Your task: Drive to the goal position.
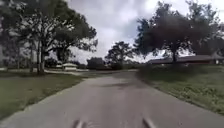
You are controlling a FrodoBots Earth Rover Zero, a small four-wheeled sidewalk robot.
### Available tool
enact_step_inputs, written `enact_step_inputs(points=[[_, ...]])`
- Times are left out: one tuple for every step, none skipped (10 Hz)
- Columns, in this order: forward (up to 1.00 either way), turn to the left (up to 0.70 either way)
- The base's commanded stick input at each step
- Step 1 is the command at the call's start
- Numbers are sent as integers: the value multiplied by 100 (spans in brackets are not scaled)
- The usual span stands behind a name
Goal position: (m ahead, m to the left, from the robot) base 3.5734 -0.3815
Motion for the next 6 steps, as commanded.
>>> enact_step_inputs(points=[[70,0],[70,0],[70,0],[70,0],[70,0],[70,0]])
